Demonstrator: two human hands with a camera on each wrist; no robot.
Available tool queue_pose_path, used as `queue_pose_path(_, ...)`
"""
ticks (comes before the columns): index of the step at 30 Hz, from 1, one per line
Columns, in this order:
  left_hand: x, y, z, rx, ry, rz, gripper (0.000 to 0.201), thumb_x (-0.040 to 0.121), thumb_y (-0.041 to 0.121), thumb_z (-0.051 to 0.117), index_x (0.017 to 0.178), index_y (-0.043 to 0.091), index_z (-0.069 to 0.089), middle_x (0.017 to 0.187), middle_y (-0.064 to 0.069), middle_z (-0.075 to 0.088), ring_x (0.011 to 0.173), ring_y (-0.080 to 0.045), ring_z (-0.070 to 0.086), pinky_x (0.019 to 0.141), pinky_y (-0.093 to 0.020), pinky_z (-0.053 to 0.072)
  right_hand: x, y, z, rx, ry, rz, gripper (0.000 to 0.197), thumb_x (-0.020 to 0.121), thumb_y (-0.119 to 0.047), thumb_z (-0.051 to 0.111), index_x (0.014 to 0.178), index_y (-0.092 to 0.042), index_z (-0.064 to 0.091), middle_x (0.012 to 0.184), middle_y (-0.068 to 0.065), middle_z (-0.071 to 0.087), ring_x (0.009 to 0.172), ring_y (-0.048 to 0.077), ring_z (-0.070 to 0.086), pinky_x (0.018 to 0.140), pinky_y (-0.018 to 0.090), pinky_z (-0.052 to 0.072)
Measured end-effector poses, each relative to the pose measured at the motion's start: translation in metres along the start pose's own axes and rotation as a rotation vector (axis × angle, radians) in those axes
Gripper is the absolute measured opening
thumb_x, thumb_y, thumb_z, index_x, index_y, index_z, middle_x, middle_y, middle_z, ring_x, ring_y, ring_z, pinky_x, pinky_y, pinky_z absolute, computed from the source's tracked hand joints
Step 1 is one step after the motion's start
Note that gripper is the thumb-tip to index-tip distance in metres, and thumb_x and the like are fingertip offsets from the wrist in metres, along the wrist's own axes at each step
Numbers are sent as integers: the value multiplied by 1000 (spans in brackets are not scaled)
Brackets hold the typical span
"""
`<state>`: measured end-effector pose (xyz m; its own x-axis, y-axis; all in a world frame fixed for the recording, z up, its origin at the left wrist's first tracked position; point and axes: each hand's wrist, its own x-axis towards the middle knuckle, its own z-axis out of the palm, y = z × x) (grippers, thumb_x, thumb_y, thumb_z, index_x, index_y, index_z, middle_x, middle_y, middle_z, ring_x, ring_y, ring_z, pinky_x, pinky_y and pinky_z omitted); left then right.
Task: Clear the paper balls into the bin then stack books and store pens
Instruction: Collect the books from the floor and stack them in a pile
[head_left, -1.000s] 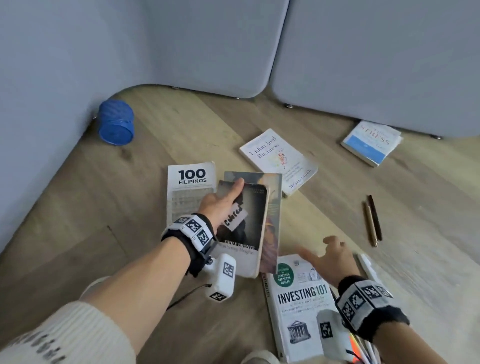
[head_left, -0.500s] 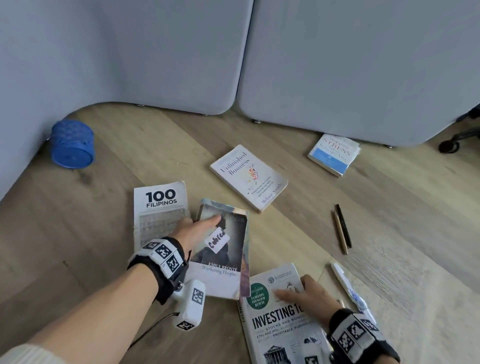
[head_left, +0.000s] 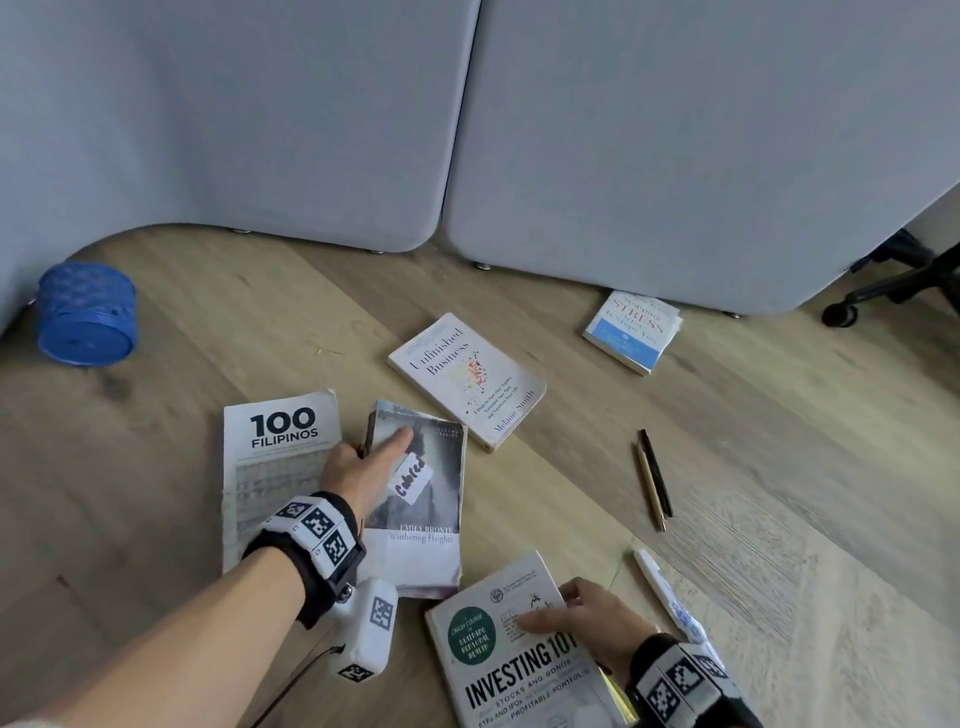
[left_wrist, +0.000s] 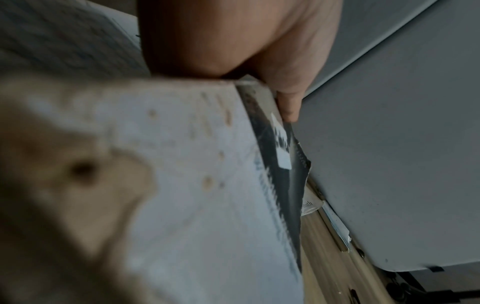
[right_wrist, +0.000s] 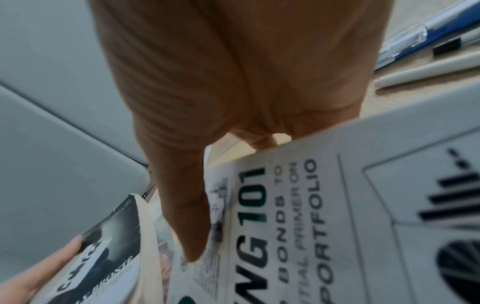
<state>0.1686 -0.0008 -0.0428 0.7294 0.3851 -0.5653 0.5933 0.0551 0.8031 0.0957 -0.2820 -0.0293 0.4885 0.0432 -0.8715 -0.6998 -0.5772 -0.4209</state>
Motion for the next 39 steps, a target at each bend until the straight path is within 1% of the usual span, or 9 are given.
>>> queue_pose_path(7, 0, 4, 2, -44, -5, 32, 65, 74, 65, 67, 102, 8, 53, 96, -6, 60, 91, -25, 58, 84, -37, 48, -7, -8, -6, 33, 105, -138, 55, 72, -24, 83, 110, -6, 48, 90, 7, 77, 81, 26, 74, 78, 43, 60)
queue_pose_path(10, -7, 17, 12, -195, -48, 151, 52, 78, 55, 69, 98, 8, 59, 89, -8, 68, 76, -21, 65, 65, -30, 56, -7, -14, -22, 14, 239, -220, 31, 84, -29, 72, 103, -9, 58, 84, 5, 77, 74, 22, 75, 73, 40, 61)
queue_pose_path(17, 4, 53, 43, -163, -90, 207, 37, 83, 56, 64, 87, 19, 61, 80, -1, 69, 79, -21, 70, 64, -27, 52, 25, -9, -71, 62, 386, -145, 41, 88, -42, 62, 110, -9, 49, 97, 9, 70, 81, 23, 72, 71, 41, 61)
queue_pose_path(20, 0, 60, 56, -214, -323, 121, 48, 82, 61, 62, 98, 16, 69, 90, -1, 75, 82, -13, 72, 76, -28, 56, 38, -10, -83, 227, 297, -161, 42, 87, -40, 62, 114, -12, 46, 98, 11, 73, 87, 28, 73, 81, 51, 58)
queue_pose_path(22, -5, 62, 67, -237, -511, -16, 63, 79, 65, 59, 106, 10, 71, 100, -10, 74, 93, -27, 70, 90, -41, 53, 43, -19, -84, 353, 298, -193, 35, 92, -37, 57, 114, -12, 46, 97, 13, 73, 86, 30, 72, 82, 50, 57)
queue_pose_path(25, -16, 51, 85, -327, -698, -245, 67, 84, 61, 54, 106, -1, 69, 98, -21, 69, 84, -33, 66, 85, -42, 52, 46, -34, -80, 477, 317, -185, 34, 99, -35, 46, 114, -5, 52, 90, 11, 67, 80, 26, 66, 78, 43, 54)
queue_pose_path(31, -23, 18, 115, 188, -454, -9, 56, 88, 55, 57, 115, 7, 58, 115, -9, 63, 111, -24, 59, 87, -28, 44, 41, -28, -66, 593, 181, -184, 65, 95, -64, 21, 113, -19, 64, 110, 12, 70, 104, 26, 66, 95, 44, 50)
queue_pose_path(35, 7, 13, 111, 604, -331, 339, 68, 78, 77, 42, 102, 19, 66, 119, -5, 46, 112, -20, 50, 96, -30, 41, 47, -21, -85, 223, 517, -297, 62, 83, -69, 27, 100, -22, 64, 106, 3, 66, 96, 15, 62, 93, 43, 52)
queue_pose_path(39, 47, 36, 100, 856, -31, 651, 64, 86, 60, 52, 139, 24, 42, 144, -7, 31, 133, -25, 27, 102, -46, 35, 63, -46, -138, -178, 692, -283, 49, 97, -51, 38, 104, -10, 65, 91, 7, 66, 81, 21, 62, 73, 33, 50)
